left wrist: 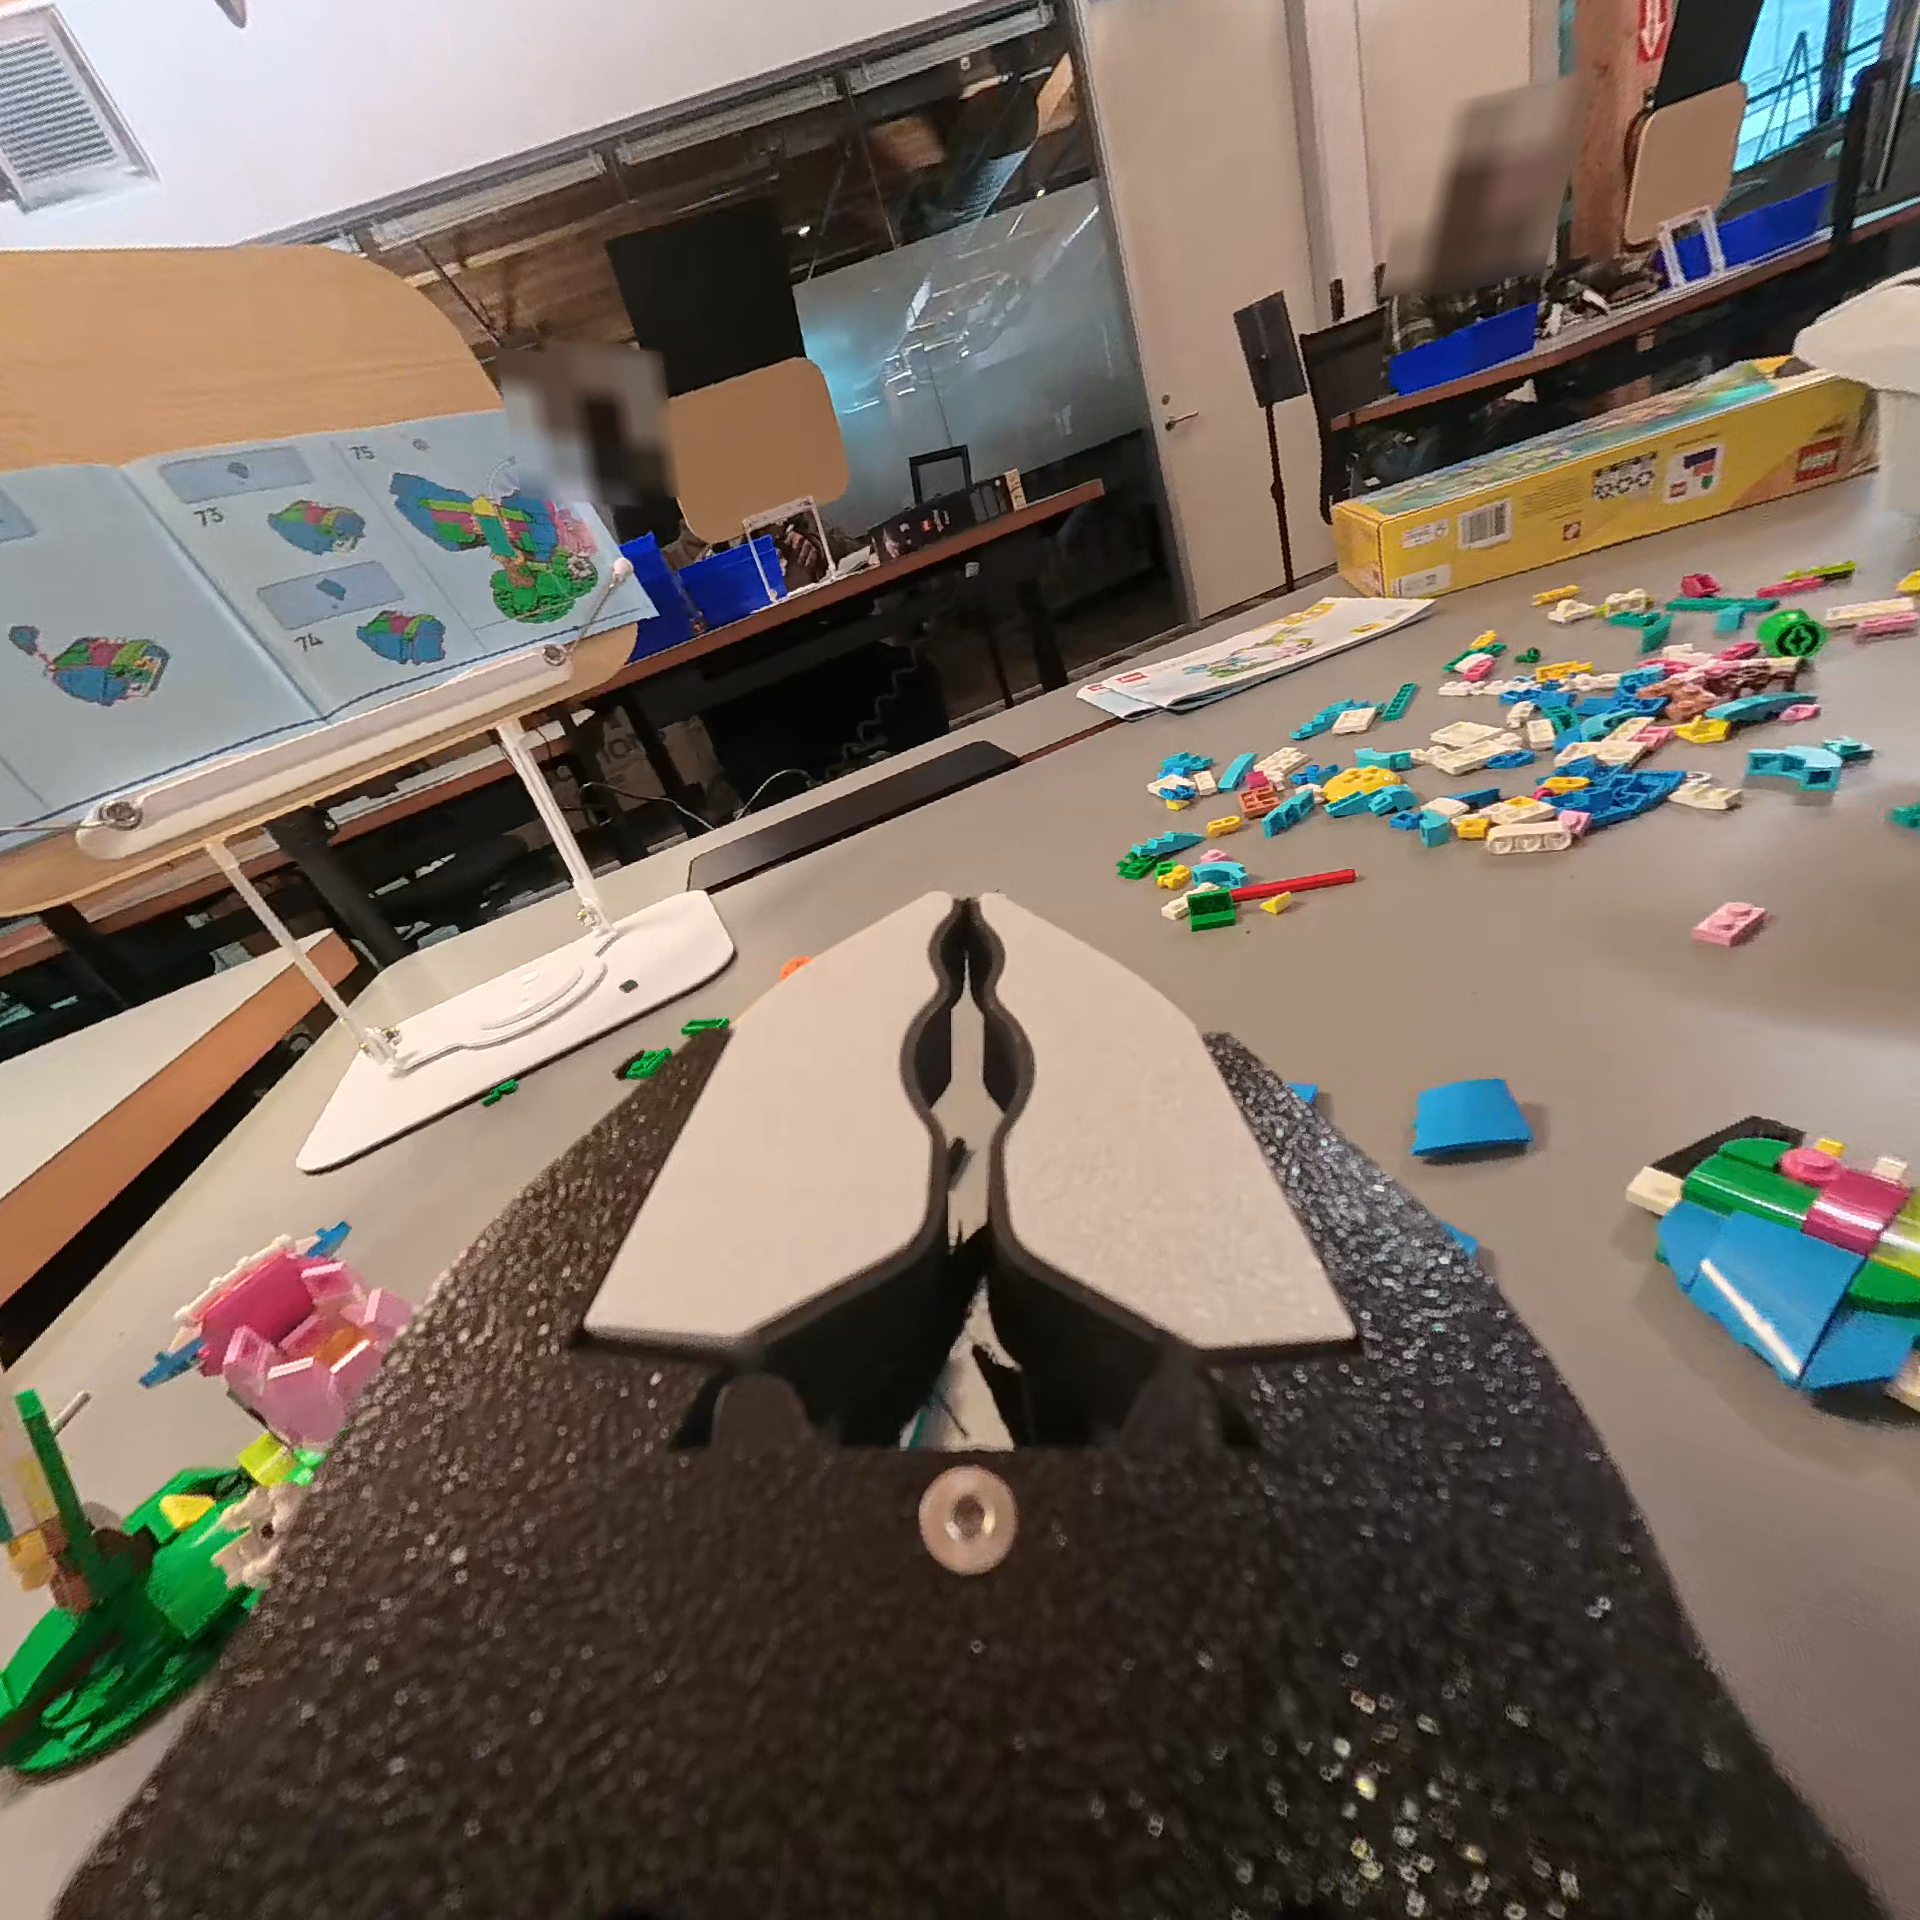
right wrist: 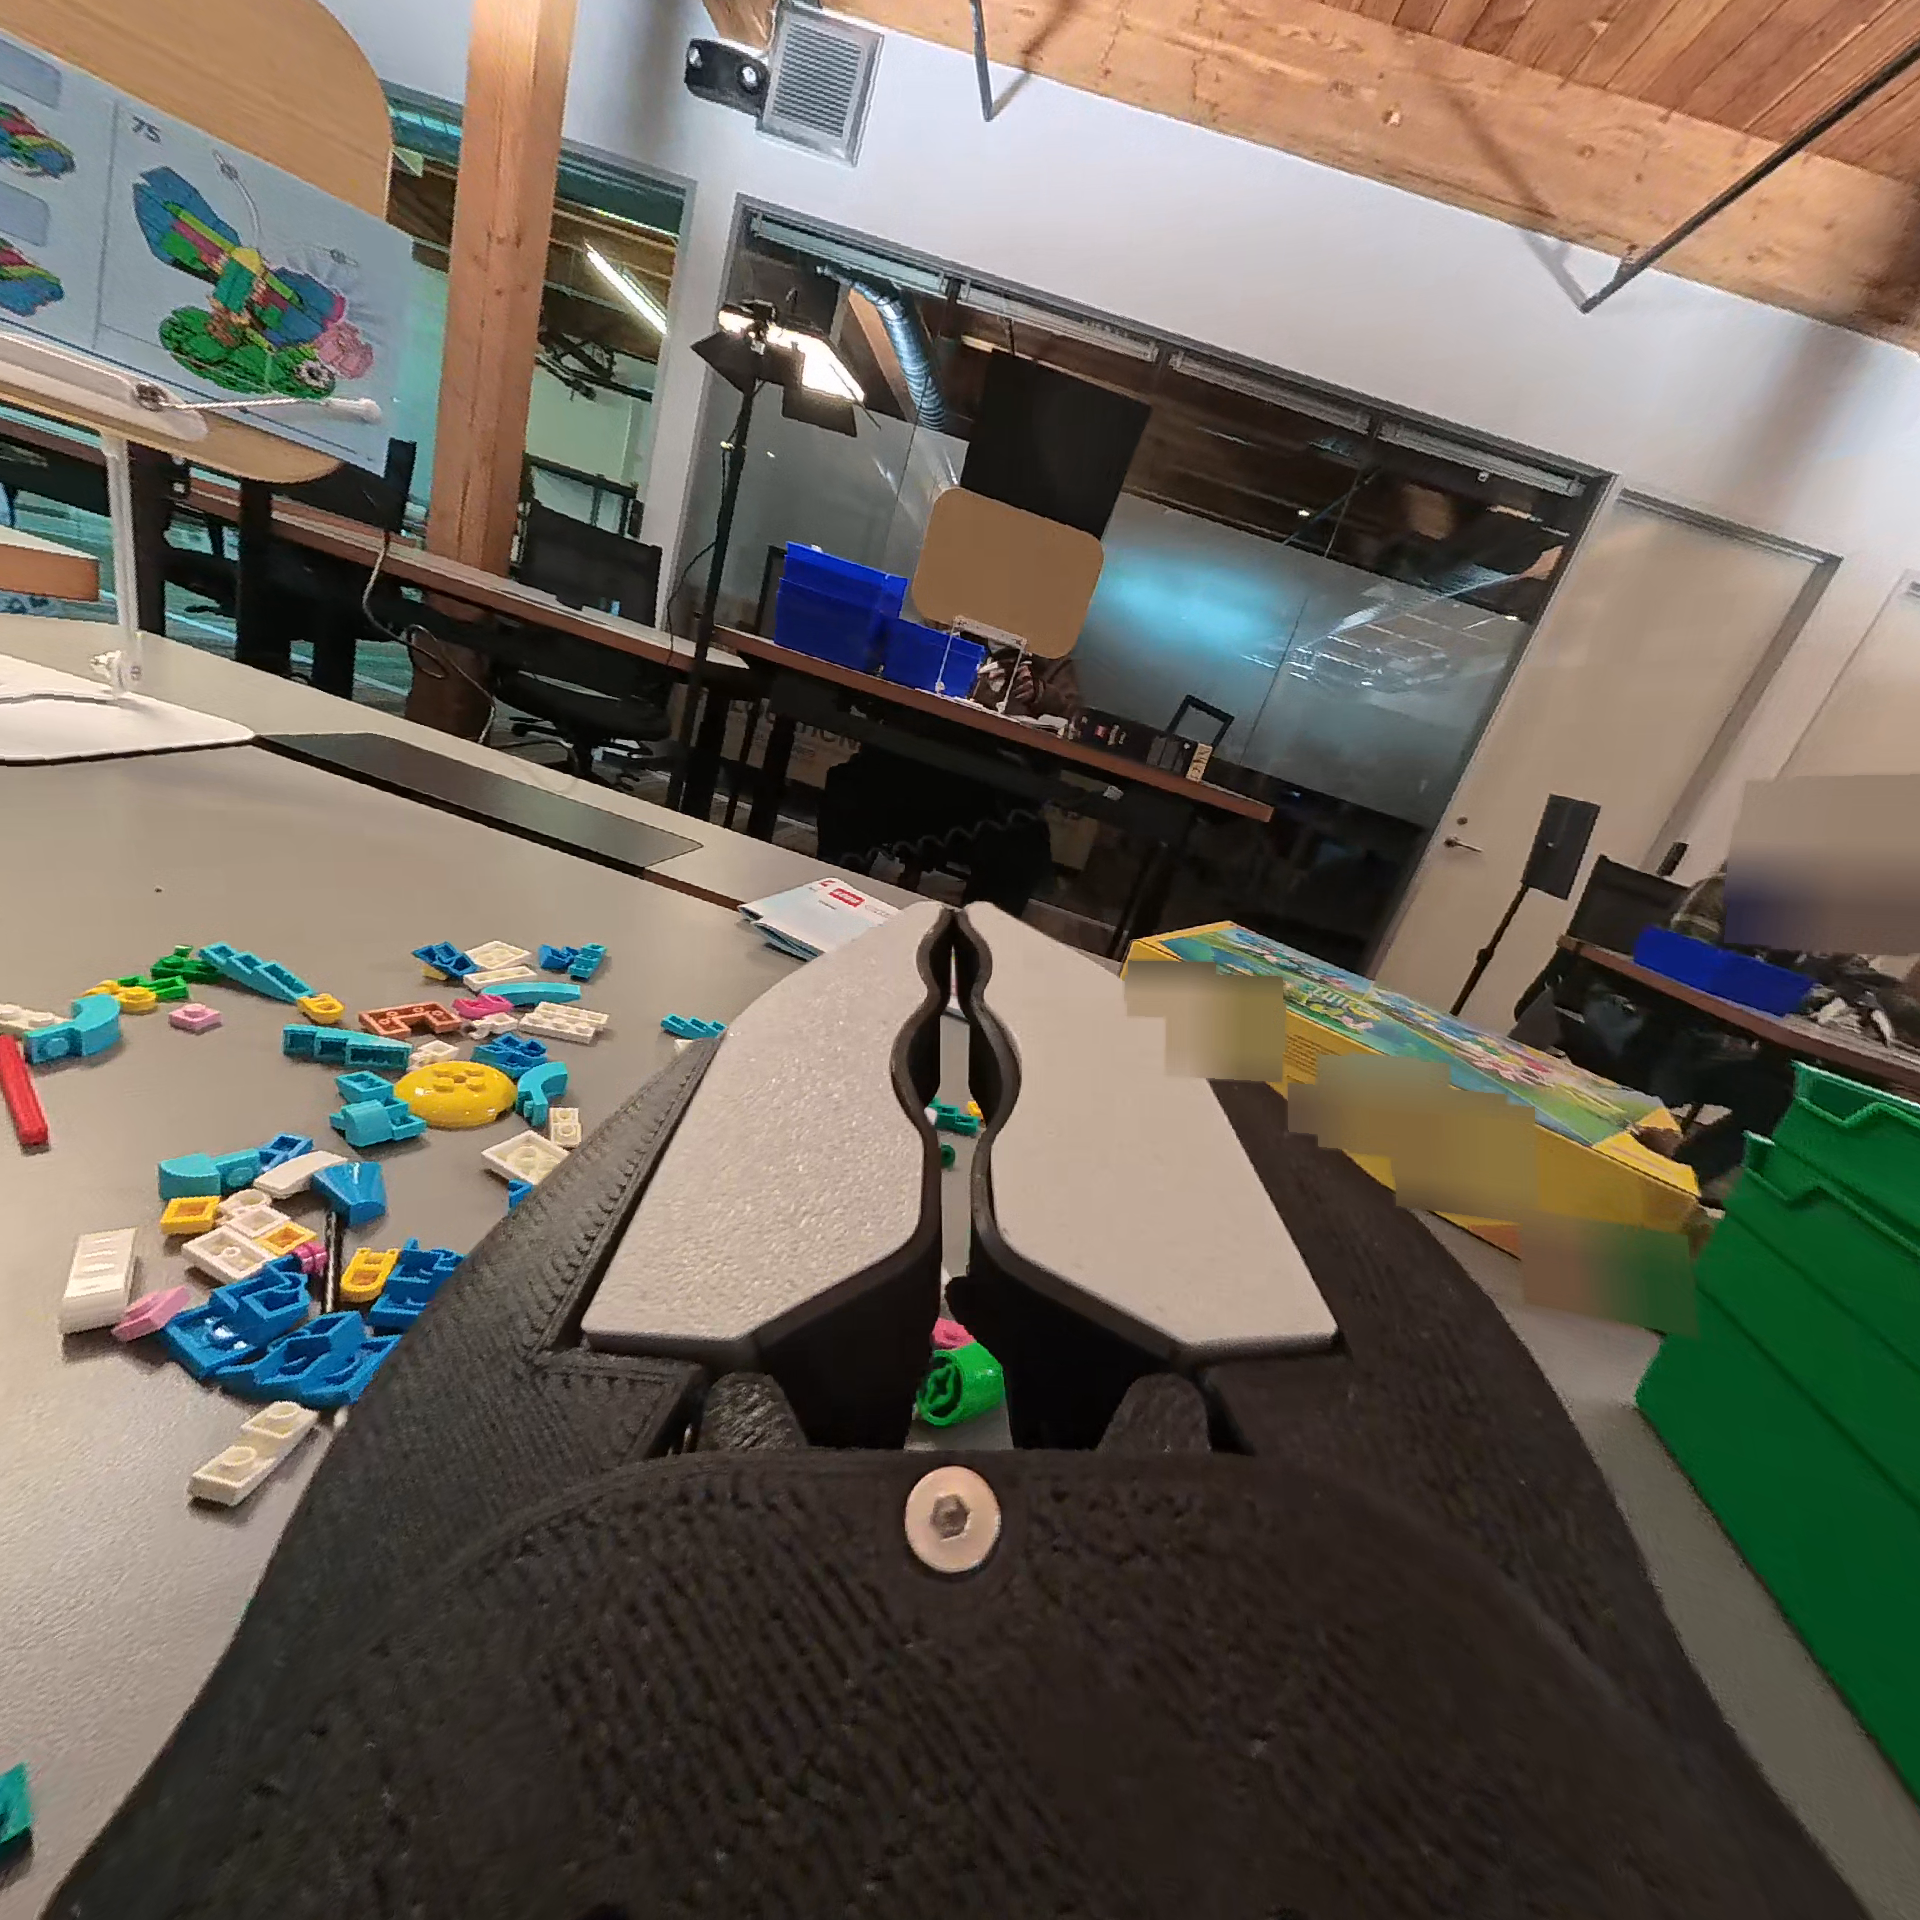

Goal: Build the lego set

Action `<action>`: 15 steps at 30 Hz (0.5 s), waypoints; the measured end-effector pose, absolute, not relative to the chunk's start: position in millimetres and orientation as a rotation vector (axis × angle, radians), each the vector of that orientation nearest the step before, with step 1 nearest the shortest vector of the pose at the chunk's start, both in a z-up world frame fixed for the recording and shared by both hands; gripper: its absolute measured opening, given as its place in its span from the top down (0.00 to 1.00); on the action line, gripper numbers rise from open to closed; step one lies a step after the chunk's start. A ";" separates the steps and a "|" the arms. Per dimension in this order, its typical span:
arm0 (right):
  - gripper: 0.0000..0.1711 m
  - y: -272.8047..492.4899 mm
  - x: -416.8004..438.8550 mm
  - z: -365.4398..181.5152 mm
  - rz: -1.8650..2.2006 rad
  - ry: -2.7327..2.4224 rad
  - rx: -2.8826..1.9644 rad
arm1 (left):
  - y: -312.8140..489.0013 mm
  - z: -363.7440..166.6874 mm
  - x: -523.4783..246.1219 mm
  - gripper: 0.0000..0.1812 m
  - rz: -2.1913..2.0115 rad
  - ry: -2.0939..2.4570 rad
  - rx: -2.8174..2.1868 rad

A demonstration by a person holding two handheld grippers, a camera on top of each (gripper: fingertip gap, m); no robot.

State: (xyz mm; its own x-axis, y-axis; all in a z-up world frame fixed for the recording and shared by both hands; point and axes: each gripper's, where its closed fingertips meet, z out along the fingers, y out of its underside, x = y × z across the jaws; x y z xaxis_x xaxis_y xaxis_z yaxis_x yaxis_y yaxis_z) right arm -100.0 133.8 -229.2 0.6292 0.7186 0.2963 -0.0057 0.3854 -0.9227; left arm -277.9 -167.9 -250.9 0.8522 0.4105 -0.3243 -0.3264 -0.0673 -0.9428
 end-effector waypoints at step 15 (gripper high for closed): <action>1.00 159.5 -92.6 -227.2 0.512 -0.732 -1.109 | -173.7 -240.6 -281.1 1.00 0.509 -0.117 -1.439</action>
